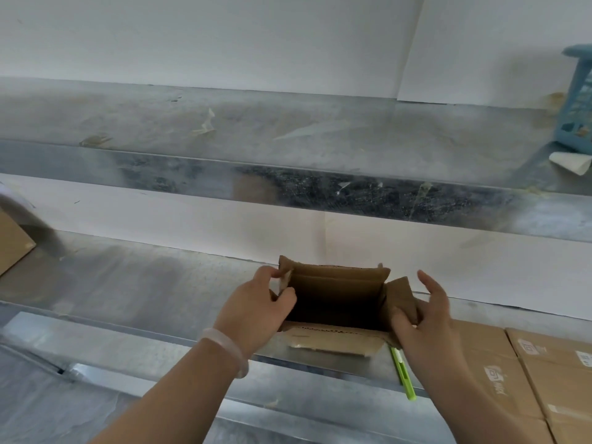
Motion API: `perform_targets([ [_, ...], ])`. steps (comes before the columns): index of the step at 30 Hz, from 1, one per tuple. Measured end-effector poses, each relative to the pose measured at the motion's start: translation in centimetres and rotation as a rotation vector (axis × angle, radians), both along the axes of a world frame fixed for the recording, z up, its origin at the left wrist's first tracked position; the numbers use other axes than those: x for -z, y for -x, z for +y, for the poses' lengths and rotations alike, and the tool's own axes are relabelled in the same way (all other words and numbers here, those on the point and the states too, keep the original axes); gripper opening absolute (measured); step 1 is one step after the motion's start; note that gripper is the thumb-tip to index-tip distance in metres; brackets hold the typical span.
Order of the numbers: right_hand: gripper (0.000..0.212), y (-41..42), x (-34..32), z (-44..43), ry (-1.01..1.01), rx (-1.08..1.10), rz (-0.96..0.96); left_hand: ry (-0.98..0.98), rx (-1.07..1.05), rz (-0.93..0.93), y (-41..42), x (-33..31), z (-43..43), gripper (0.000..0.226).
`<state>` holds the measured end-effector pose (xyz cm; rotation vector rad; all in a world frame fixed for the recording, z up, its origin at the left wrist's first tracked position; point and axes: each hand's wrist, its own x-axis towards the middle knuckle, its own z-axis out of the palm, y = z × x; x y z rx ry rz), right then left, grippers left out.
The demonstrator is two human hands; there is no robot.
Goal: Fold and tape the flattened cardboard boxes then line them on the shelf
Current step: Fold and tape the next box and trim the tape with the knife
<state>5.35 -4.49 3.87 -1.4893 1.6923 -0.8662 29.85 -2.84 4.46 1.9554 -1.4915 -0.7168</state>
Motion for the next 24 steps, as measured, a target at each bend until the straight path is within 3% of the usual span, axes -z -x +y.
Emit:
perform_targets([
  [3, 0.032, -1.2, -1.3, 0.5, 0.044, 0.082, -0.100, 0.085, -0.086, 0.196, -1.4, -0.6, 1.9, 0.013],
  [7, 0.007, -4.7, -3.1, 0.6, 0.107, 0.010, -0.115, 0.181, -0.297, 0.402, -4.5, -2.2, 4.4, 0.036],
  [14, 0.010, -16.6, -3.3, 0.0, 0.086, -0.286, -0.153, 0.213, -0.601, 0.600, -13.9, -3.3, 9.8, 0.024],
  [24, 0.016, -39.9, -1.5, 0.3, 0.066, -0.449, -0.112, 0.269, -0.870, 0.824, -32.8, -1.7, 15.4, 0.021],
])
